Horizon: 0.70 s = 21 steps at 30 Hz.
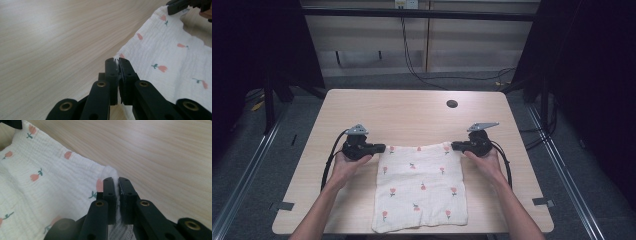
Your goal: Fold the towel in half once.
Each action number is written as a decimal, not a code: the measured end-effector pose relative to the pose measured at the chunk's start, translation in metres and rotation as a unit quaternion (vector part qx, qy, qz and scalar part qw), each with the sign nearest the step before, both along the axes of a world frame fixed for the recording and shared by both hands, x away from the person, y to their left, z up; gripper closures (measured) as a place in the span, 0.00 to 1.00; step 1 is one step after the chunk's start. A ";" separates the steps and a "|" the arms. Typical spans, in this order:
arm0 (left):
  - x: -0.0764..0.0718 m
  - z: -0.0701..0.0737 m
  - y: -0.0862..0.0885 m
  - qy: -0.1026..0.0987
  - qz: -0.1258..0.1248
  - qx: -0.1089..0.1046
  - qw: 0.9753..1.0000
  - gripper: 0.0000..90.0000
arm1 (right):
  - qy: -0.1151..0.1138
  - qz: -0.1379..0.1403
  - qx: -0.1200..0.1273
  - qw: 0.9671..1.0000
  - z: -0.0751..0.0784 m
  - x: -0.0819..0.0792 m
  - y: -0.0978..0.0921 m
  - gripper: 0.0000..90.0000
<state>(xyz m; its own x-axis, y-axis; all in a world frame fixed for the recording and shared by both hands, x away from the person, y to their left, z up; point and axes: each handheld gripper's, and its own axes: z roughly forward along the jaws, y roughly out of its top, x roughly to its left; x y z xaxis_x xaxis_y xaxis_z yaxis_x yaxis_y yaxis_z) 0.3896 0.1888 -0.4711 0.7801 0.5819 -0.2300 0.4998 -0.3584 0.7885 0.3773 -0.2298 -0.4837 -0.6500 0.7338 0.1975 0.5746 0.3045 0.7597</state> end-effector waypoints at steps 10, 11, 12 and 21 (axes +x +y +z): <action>0.005 0.013 -0.004 -0.011 -0.004 -0.013 1.000 0.97 | -0.012 -0.005 0.035 0.999 0.016 0.003 -0.007 0.95; 0.006 0.015 -0.003 -0.012 -0.003 -0.015 1.000 0.97 | -0.010 -0.007 0.034 0.999 0.017 0.003 -0.008 0.95; 0.008 0.017 -0.002 -0.012 0.001 -0.022 1.000 0.97 | -0.013 -0.007 0.037 0.999 0.019 0.005 -0.008 0.95; 0.012 0.038 -0.002 -0.038 0.015 -0.026 0.999 0.97 | -0.022 -0.009 0.044 0.999 0.036 0.009 -0.013 0.95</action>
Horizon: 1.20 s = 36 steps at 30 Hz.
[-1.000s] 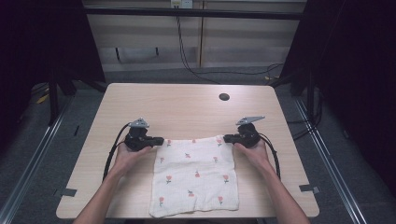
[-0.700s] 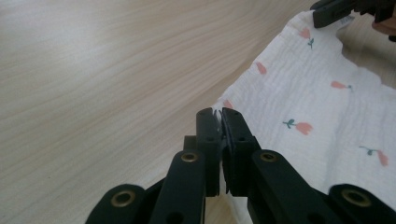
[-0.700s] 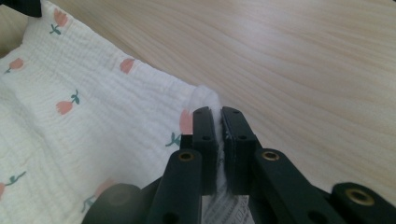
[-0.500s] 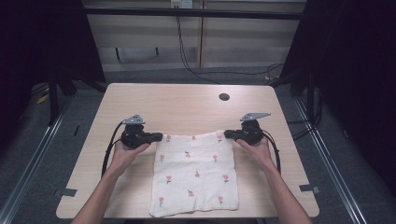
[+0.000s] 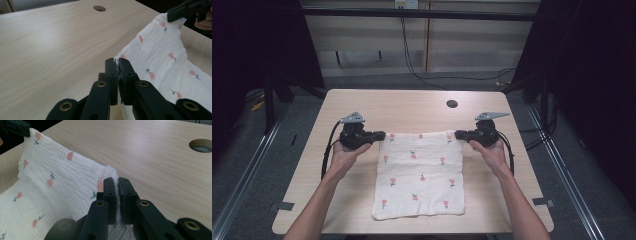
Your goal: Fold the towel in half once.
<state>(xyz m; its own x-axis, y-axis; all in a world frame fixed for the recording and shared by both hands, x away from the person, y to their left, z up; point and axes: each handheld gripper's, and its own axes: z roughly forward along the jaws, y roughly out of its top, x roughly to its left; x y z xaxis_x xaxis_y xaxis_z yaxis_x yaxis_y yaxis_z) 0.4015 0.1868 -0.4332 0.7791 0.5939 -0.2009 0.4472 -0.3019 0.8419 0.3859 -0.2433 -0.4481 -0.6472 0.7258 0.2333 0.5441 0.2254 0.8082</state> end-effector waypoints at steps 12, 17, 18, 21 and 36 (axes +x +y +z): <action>0.003 0.004 0.001 -0.011 0.002 0.000 1.000 0.97 | -0.022 0.001 0.011 1.000 0.016 0.008 -0.005 0.95; -0.004 -0.001 0.004 -0.018 -0.001 -0.015 1.000 0.96 | -0.018 0.006 0.012 1.000 0.008 0.003 -0.005 0.95; -0.005 -0.003 0.004 -0.017 -0.003 -0.019 1.000 0.96 | -0.018 0.007 0.007 1.000 0.006 0.002 -0.004 0.94; -0.010 -0.006 0.007 -0.018 -0.002 -0.018 1.000 0.96 | -0.011 0.013 0.005 1.000 0.004 -0.002 -0.003 0.94; -0.033 0.003 0.012 -0.040 -0.014 -0.006 0.999 0.96 | -0.023 0.030 0.010 0.999 0.010 -0.026 -0.010 0.93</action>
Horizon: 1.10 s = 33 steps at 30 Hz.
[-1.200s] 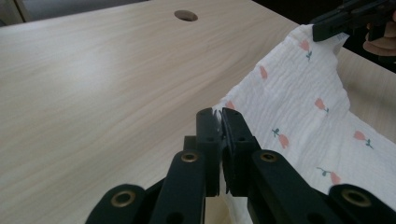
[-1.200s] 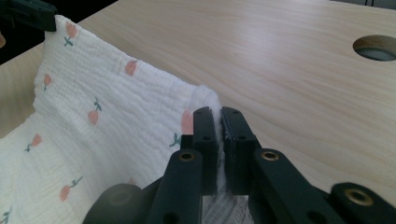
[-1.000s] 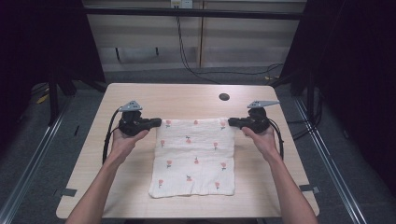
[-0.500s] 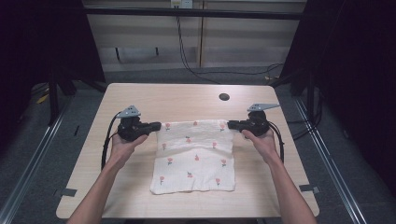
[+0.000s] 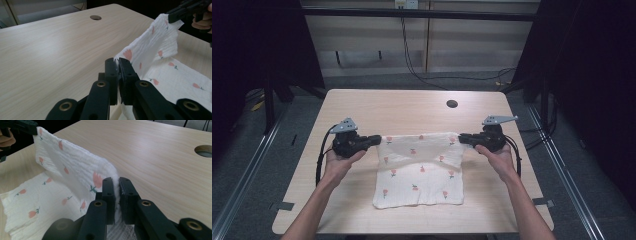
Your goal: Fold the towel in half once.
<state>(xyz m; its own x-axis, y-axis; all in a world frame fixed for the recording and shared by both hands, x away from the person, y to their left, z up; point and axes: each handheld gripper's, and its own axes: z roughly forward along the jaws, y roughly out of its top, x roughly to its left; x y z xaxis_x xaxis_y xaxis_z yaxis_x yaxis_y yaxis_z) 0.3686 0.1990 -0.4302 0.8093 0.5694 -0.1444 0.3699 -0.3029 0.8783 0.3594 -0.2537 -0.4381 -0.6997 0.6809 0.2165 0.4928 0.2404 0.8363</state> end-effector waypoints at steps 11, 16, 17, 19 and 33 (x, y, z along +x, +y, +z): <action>-0.017 0.016 -0.009 -0.022 -0.034 0.008 0.999 0.96 | -0.020 0.018 0.001 1.000 0.016 -0.020 -0.001 0.93; -0.027 0.009 -0.007 -0.019 -0.046 0.021 0.999 0.96 | -0.013 0.028 -0.002 1.000 0.009 -0.033 0.000 0.93; -0.030 0.008 -0.007 -0.020 -0.048 0.025 0.998 0.96 | -0.013 0.031 -0.004 0.999 0.008 -0.035 0.000 0.93; -0.033 0.007 -0.006 -0.017 -0.054 0.030 0.998 0.96 | -0.011 0.035 -0.004 0.999 0.006 -0.040 0.001 0.92; -0.070 -0.013 0.002 0.002 -0.083 0.063 0.995 0.96 | -0.008 0.062 -0.025 0.998 0.001 -0.083 0.009 0.92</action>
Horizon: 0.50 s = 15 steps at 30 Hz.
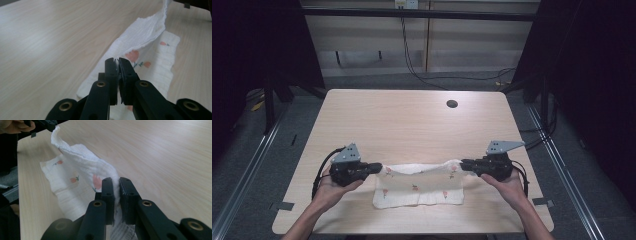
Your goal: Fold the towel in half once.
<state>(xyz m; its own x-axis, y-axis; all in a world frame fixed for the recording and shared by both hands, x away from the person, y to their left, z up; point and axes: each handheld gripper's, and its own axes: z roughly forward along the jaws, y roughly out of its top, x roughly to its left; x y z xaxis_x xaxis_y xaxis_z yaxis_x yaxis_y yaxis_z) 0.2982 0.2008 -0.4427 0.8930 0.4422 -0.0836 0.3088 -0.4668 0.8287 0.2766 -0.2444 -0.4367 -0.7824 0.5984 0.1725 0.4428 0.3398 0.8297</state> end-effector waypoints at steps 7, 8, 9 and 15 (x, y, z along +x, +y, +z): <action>-0.016 -0.017 0.003 0.017 -0.013 0.009 1.000 0.96 | 0.002 0.016 -0.056 0.998 -0.012 -0.021 0.009 0.90; -0.019 -0.019 0.003 0.022 -0.017 0.016 0.999 0.96 | 0.007 0.017 -0.063 0.998 -0.014 -0.022 0.009 0.90; -0.022 -0.022 0.002 0.022 -0.019 0.026 0.999 0.96 | 0.012 0.019 -0.055 0.998 -0.016 -0.023 0.009 0.91; -0.027 -0.031 -0.001 0.034 -0.028 0.035 0.998 0.96 | 0.037 0.032 -0.043 0.998 -0.031 -0.032 0.010 0.92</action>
<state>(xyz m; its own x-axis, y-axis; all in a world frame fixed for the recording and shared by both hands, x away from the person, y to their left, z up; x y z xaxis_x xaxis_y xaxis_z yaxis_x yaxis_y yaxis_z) 0.2714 0.2002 -0.4735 0.9095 0.3995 -0.1146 0.3350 -0.5413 0.7712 0.2445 -0.2343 -0.4680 -0.8072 0.5619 0.1808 0.4761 0.4387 0.7621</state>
